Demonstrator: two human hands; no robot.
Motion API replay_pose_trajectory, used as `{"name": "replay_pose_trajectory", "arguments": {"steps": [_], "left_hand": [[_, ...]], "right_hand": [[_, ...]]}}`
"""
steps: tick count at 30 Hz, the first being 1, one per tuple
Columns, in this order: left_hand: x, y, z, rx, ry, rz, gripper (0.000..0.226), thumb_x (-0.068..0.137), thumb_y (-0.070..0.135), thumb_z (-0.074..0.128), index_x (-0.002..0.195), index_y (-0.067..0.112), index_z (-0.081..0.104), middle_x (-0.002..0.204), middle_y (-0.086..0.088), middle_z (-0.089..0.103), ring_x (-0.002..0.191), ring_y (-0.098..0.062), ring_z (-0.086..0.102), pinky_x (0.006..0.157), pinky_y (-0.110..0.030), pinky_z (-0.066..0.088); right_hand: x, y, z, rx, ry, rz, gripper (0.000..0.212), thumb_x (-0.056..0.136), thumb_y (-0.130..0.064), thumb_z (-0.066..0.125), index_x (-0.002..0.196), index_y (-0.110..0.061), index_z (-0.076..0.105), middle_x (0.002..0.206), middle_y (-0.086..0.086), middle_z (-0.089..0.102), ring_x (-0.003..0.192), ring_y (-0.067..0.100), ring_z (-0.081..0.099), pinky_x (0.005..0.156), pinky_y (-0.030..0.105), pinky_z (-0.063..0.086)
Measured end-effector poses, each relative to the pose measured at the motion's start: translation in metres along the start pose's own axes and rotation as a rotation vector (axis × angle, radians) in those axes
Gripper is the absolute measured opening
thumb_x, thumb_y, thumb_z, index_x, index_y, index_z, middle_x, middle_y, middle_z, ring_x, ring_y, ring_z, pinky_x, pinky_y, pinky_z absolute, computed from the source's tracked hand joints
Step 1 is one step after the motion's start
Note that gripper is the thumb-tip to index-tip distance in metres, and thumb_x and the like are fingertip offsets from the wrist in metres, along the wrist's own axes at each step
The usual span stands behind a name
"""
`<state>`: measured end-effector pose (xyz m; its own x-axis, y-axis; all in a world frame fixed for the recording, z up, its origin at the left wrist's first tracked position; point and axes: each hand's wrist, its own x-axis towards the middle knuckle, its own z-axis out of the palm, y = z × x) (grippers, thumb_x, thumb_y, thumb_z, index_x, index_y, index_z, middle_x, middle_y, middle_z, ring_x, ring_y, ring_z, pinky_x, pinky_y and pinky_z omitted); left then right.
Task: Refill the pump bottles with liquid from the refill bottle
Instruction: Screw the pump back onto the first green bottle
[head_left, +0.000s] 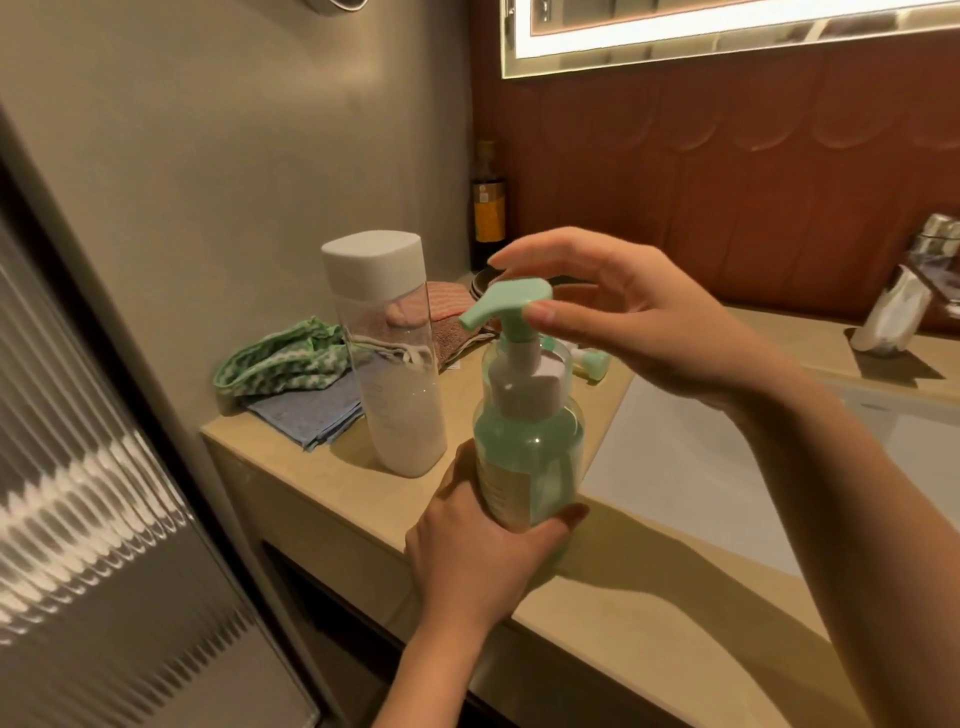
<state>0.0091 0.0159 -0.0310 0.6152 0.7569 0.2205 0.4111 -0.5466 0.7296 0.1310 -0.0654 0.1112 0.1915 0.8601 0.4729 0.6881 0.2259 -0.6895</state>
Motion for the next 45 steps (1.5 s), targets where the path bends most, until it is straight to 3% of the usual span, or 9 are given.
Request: {"name": "replay_pose_trajectory", "arguments": {"steps": [5, 11, 17, 22, 30, 35, 38, 42, 45], "left_hand": [[0.0, -0.001, 0.001, -0.008, 0.016, 0.026, 0.072, 0.045, 0.078, 0.055, 0.098, 0.03, 0.045, 0.089, 0.017, 0.048, 0.084, -0.007, 0.045, 0.08, -0.025, 0.038], [0.0, -0.002, 0.003, -0.004, 0.033, 0.011, 0.084, 0.042, 0.079, 0.056, 0.105, 0.023, 0.053, 0.094, 0.01, 0.055, 0.097, -0.018, 0.055, 0.088, -0.033, 0.044], [0.001, -0.006, 0.005, -0.003, 0.044, 0.025, 0.091, 0.038, 0.085, 0.048, 0.107, 0.027, 0.05, 0.096, 0.012, 0.054, 0.098, -0.016, 0.055, 0.088, -0.035, 0.044], [0.0, -0.006, 0.005, -0.134, 0.066, 0.066, 0.084, 0.037, 0.081, 0.052, 0.112, 0.045, 0.041, 0.094, 0.027, 0.053, 0.089, -0.006, 0.05, 0.084, -0.036, 0.047], [0.001, -0.007, 0.006, -0.09, 0.088, 0.124, 0.085, 0.039, 0.084, 0.048, 0.111, 0.039, 0.042, 0.087, 0.027, 0.046, 0.082, -0.002, 0.043, 0.074, -0.029, 0.038], [0.0, -0.007, 0.005, -0.099, 0.09, 0.124, 0.086, 0.041, 0.081, 0.048, 0.117, 0.039, 0.042, 0.094, 0.027, 0.047, 0.086, 0.0, 0.042, 0.077, -0.027, 0.036], [0.0, -0.007, 0.005, -0.117, 0.085, 0.12, 0.088, 0.04, 0.082, 0.049, 0.118, 0.04, 0.042, 0.095, 0.027, 0.048, 0.087, 0.0, 0.043, 0.077, -0.027, 0.038], [0.001, -0.007, 0.005, -0.105, 0.089, 0.111, 0.094, 0.038, 0.084, 0.048, 0.119, 0.039, 0.043, 0.096, 0.026, 0.05, 0.09, -0.007, 0.051, 0.078, -0.031, 0.044], [0.001, -0.007, 0.006, -0.077, 0.088, 0.104, 0.092, 0.039, 0.083, 0.047, 0.118, 0.037, 0.043, 0.094, 0.025, 0.048, 0.088, -0.005, 0.048, 0.079, -0.032, 0.043]], "right_hand": [[-0.006, 0.006, -0.017, 0.025, -0.043, 0.113, 0.067, 0.073, -0.039, 0.066, 0.135, -0.026, 0.043, 0.13, -0.009, 0.055, 0.114, 0.003, 0.056, 0.094, 0.022, 0.048], [-0.006, 0.008, -0.007, -0.133, -0.34, 0.198, 0.052, 0.08, -0.043, 0.059, 0.13, -0.036, 0.047, 0.134, -0.021, 0.051, 0.123, -0.006, 0.044, 0.105, 0.021, 0.034], [-0.001, 0.0, 0.003, -0.223, -0.206, 0.169, 0.049, 0.067, -0.048, 0.063, 0.108, -0.023, 0.068, 0.102, -0.026, 0.057, 0.097, -0.019, 0.048, 0.079, -0.003, 0.035], [0.003, -0.001, 0.018, -0.447, -0.039, 0.179, 0.055, 0.051, -0.067, 0.06, 0.094, -0.032, 0.055, 0.086, -0.022, 0.047, 0.083, -0.008, 0.044, 0.064, 0.008, 0.035], [-0.008, -0.007, -0.007, -0.343, -0.287, 0.241, 0.039, 0.068, -0.058, 0.053, 0.104, -0.063, 0.039, 0.092, -0.038, 0.044, 0.093, -0.019, 0.038, 0.079, 0.005, 0.032], [-0.005, -0.002, -0.001, -0.303, -0.212, 0.17, 0.047, 0.066, -0.046, 0.067, 0.109, -0.029, 0.062, 0.094, -0.031, 0.061, 0.092, -0.017, 0.05, 0.079, 0.005, 0.036], [0.0, 0.008, 0.007, -0.315, -0.138, 0.226, 0.077, 0.05, -0.061, 0.07, 0.116, -0.024, 0.055, 0.113, -0.009, 0.059, 0.105, 0.005, 0.053, 0.093, 0.03, 0.046], [-0.005, 0.007, 0.002, -0.252, -0.236, 0.234, 0.052, 0.061, -0.055, 0.063, 0.106, -0.056, 0.038, 0.108, -0.037, 0.044, 0.105, -0.014, 0.039, 0.087, 0.01, 0.032], [-0.009, -0.004, -0.006, -0.271, -0.287, 0.182, 0.043, 0.072, -0.041, 0.06, 0.111, -0.049, 0.044, 0.086, -0.054, 0.045, 0.087, -0.03, 0.038, 0.074, -0.001, 0.028]]}}
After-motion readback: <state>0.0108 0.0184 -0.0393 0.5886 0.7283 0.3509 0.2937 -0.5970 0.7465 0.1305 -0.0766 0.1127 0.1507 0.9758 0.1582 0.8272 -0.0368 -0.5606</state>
